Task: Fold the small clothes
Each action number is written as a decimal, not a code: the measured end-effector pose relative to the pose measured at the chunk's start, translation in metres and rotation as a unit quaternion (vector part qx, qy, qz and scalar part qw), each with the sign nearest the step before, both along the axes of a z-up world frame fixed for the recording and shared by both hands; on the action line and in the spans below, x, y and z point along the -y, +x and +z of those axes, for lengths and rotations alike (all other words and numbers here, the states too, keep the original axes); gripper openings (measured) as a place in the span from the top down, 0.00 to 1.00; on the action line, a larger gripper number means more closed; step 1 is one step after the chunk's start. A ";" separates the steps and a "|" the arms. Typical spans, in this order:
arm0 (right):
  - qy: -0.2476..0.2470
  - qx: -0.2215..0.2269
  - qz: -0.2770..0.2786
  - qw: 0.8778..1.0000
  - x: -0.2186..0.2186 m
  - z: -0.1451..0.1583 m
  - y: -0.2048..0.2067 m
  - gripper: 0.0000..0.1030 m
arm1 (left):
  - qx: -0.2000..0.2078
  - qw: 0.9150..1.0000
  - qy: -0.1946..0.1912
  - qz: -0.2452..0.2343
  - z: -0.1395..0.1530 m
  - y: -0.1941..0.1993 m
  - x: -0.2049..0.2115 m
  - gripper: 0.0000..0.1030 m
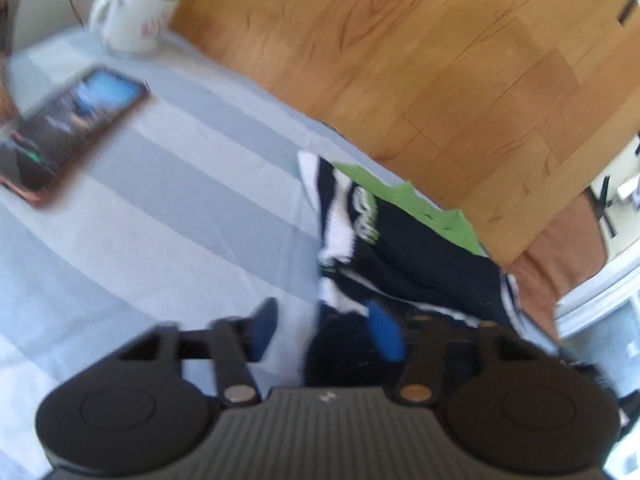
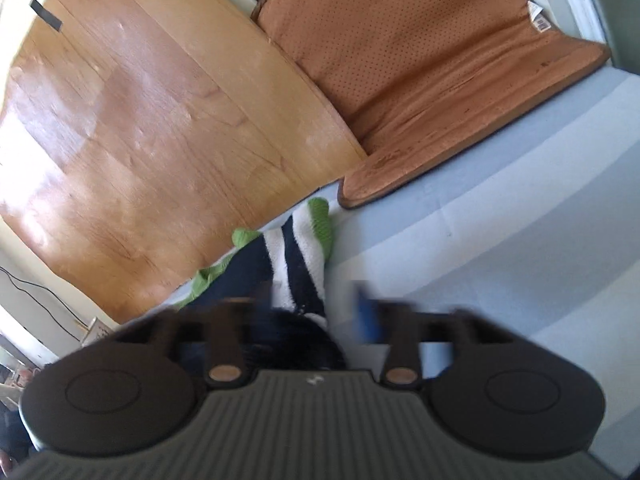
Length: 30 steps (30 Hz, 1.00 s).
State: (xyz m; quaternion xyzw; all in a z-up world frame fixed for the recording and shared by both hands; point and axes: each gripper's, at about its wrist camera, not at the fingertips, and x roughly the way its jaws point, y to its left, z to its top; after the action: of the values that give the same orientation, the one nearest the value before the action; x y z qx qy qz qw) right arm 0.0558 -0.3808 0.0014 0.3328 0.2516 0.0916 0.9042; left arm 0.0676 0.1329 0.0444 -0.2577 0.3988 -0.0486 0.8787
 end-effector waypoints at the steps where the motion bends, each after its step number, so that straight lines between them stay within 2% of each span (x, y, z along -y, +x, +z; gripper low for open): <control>1: -0.011 0.006 0.005 1.000 0.002 0.003 -0.003 0.41 | 0.004 1.000 0.010 -0.006 0.001 -0.003 -0.002 0.49; 4: -0.030 0.014 0.015 0.999 0.006 0.007 -0.016 0.42 | -0.001 1.000 0.007 -0.028 -0.002 -0.014 0.000 0.47; 6: -0.043 -0.005 0.022 0.999 0.003 0.007 -0.021 0.41 | -0.018 0.999 0.007 -0.039 -0.006 -0.024 0.003 0.38; 11: -0.033 -0.029 0.068 0.997 -0.004 0.000 -0.051 0.41 | -0.043 0.997 -0.010 -0.069 -0.013 -0.061 0.007 0.29; 12: -0.021 -0.035 0.073 0.996 -0.002 -0.002 -0.058 0.41 | -0.045 0.996 -0.021 -0.069 -0.013 -0.069 0.006 0.23; 16: 0.051 -0.068 0.064 0.994 0.012 -0.010 -0.085 0.40 | -0.056 0.994 -0.070 -0.056 -0.011 -0.095 -0.004 0.18; 19: 0.092 -0.093 0.066 0.989 0.013 -0.014 -0.102 0.40 | -0.076 0.988 -0.132 -0.037 -0.023 -0.109 -0.004 0.10; 20: 0.100 -0.095 0.066 0.988 0.011 -0.013 -0.106 0.38 | -0.072 0.987 -0.140 -0.028 -0.023 -0.113 -0.001 0.07; 24: 0.113 -0.099 0.078 0.986 -0.006 -0.013 -0.103 0.37 | -0.068 0.981 -0.179 -0.022 -0.032 -0.099 0.018 0.06; 28: 0.116 -0.089 0.050 0.988 -0.022 -0.014 -0.084 0.37 | -0.053 0.986 -0.160 -0.001 -0.031 -0.080 0.040 0.09; 29: 0.113 -0.083 0.039 0.989 -0.025 -0.014 -0.081 0.37 | -0.051 0.987 -0.154 0.010 -0.030 -0.077 0.043 0.15; 30: 0.109 -0.079 0.029 0.990 -0.028 -0.013 -0.078 0.37 | -0.052 0.988 -0.146 0.022 -0.029 -0.075 0.045 0.26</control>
State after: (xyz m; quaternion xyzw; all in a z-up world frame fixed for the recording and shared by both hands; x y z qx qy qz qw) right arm -0.0225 -0.3526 -0.0121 0.4278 0.3205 0.1177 0.8369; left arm -0.0073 0.0882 0.0154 -0.3939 0.4269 -0.0730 0.8107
